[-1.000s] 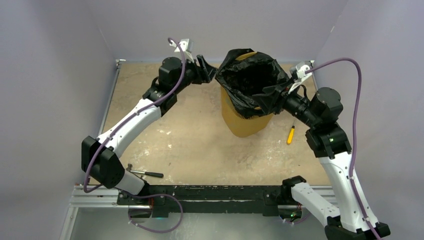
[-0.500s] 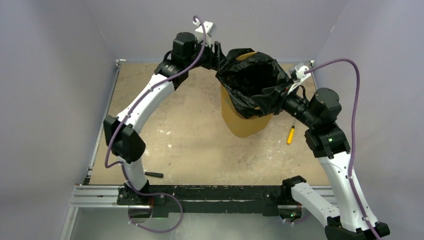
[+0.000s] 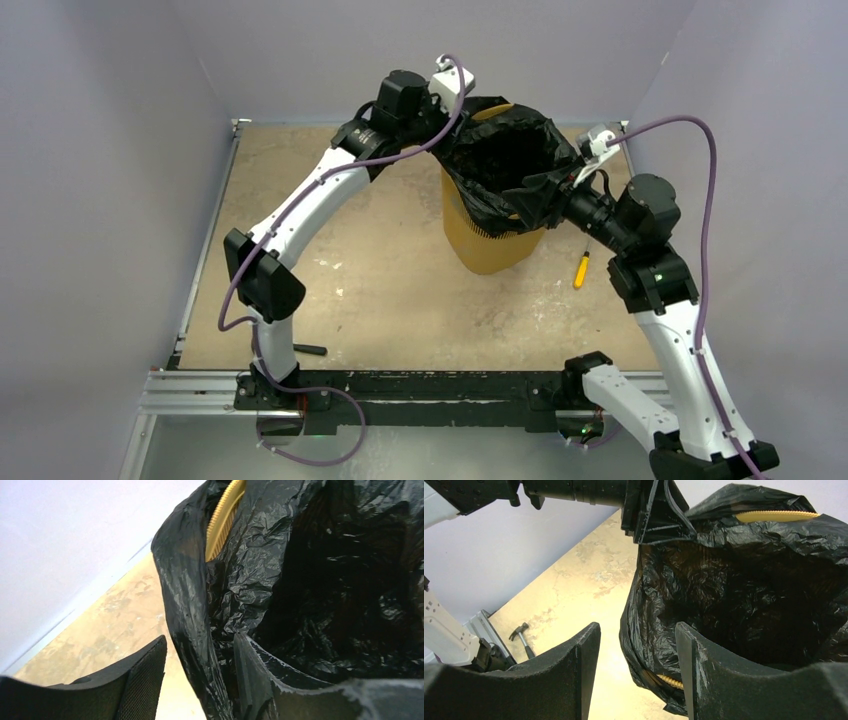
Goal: Put the trash bags into the trash bin
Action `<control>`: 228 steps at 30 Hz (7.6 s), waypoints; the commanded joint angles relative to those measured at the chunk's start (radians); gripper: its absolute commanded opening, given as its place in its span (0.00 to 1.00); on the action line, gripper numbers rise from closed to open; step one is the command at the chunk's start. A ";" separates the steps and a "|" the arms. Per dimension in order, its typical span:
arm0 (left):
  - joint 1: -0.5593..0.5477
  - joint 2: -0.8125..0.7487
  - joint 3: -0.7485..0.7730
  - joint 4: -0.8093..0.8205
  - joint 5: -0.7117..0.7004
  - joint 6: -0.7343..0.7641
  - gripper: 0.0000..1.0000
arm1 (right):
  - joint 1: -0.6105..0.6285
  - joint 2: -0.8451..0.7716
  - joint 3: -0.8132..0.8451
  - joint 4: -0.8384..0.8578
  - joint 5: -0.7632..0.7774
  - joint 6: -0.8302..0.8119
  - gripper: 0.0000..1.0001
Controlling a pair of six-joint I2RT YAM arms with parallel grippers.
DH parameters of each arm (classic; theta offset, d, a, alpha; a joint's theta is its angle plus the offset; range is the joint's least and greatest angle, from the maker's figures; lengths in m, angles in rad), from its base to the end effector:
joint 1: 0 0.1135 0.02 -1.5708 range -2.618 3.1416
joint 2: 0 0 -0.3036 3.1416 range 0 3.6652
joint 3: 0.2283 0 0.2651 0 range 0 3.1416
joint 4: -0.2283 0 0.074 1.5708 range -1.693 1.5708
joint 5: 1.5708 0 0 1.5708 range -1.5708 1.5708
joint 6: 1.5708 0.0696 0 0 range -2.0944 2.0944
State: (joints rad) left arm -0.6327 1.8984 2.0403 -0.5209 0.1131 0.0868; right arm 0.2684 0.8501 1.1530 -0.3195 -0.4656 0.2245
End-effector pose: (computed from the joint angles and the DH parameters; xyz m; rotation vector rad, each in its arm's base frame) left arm 0.3968 -0.3007 0.4439 0.7663 1.8220 -0.4688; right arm 0.1695 0.0790 0.4736 -0.4066 1.5856 0.7491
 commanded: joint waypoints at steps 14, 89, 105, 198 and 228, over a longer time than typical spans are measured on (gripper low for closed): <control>0.011 -0.021 0.021 0.092 -0.051 -0.003 0.31 | 0.000 0.017 -0.035 0.054 -0.033 0.006 0.60; 0.198 -0.276 -0.674 0.650 0.306 -0.610 0.00 | -0.001 -0.297 -0.555 0.280 0.189 1.144 0.53; 0.199 -0.266 -0.670 0.651 0.315 -0.617 0.00 | -0.001 -0.242 -0.594 0.356 0.168 1.121 0.52; 0.179 -0.686 -0.924 0.431 -0.057 -0.505 0.57 | -0.003 -0.010 -0.416 0.026 0.539 0.285 0.35; 0.229 -0.134 -0.342 0.342 0.419 -0.275 0.63 | -0.075 0.256 0.129 -0.149 0.440 0.364 0.90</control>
State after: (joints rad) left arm -0.4080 1.7916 1.6890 -0.1837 0.4885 -0.2153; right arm 0.2081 1.0832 1.2369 -0.4255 0.0067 0.6281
